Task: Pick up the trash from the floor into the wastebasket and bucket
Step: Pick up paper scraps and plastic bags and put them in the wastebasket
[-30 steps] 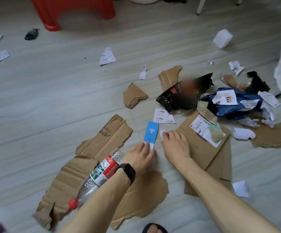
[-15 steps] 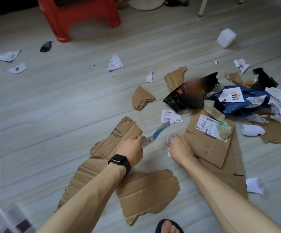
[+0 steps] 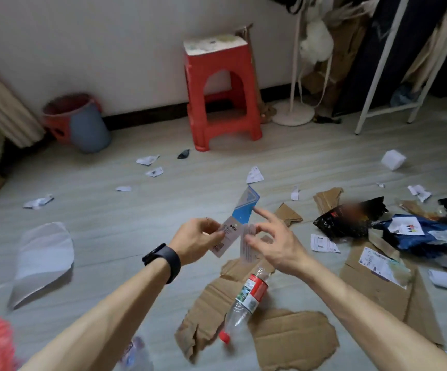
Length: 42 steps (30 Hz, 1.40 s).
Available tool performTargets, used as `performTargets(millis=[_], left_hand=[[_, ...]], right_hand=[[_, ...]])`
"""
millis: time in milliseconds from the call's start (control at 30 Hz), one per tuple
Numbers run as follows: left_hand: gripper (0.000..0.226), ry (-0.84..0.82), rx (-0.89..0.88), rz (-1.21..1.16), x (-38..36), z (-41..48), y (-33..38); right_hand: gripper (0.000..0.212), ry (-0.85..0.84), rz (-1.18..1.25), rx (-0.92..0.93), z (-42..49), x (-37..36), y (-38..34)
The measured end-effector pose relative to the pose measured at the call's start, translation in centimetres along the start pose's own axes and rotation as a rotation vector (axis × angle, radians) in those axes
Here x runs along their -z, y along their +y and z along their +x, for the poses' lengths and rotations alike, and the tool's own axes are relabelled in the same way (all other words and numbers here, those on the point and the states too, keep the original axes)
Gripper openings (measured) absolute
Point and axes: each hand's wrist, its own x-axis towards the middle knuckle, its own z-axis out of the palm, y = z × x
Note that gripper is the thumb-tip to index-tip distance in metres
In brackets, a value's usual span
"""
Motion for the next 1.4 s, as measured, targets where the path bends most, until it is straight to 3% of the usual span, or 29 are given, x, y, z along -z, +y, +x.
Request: performTargets(millis=[133, 300, 400, 500, 567, 700, 833, 1033, 1167, 1267, 1400], left_hand=[[0.006, 0.099, -0.096, -0.036, 7.1, -5.9, 0.5], [0.043, 0.293, -0.082, 0.061, 14.2, -13.6, -2.1], [0.015, 0.259, -0.038, -0.06, 17.0, -16.6, -4.3], [0.01, 0.261, -0.017, -0.263, 19.6, -20.0, -7.1], [0.011, 0.314, 0.006, -0.215, 21.1, -21.6, -8.6], [0.01, 0.53, 0.182, -0.002, 24.6, -26.8, -14.5], [0.013, 0.653, 0.48, 0.06, 26.0, -33.5, -24.1], [0.01, 0.616, 0.751, 0.036, 22.1, -37.6, -34.6], [0.023, 0.5, 0.802, 0.002, 19.3, -37.2, -37.7], [0.049, 0.394, 0.785, 0.068, 19.3, -36.1, -37.6], [0.044, 0.363, 0.675, 0.101, 21.4, -33.1, -33.2]], right_hand=[[0.013, -0.021, -0.088, 0.16, -0.7, -1.8, -9.6], [0.012, -0.104, 0.005, 0.286, -2.1, -5.8, -18.9], [0.007, -0.144, 0.087, 0.294, -2.1, -8.2, -22.4], [0.008, -0.186, 0.16, 0.28, -1.9, -11.3, -26.1], [0.011, -0.195, 0.162, 0.264, -1.9, -13.2, -27.6], [0.01, -0.236, 0.085, 0.274, -2.7, -18.7, -30.3], [0.007, -0.364, 0.062, 0.275, -4.3, -27.3, -32.1], [0.007, -0.611, -0.011, 0.146, -5.8, -39.7, -30.8], [0.039, -0.751, -0.174, 0.11, -6.2, -44.5, -28.4], [0.054, -0.768, -0.27, 0.159, -6.3, -43.4, -27.1], [0.055, -0.736, -0.428, 0.237, -4.3, -35.7, -26.4]])
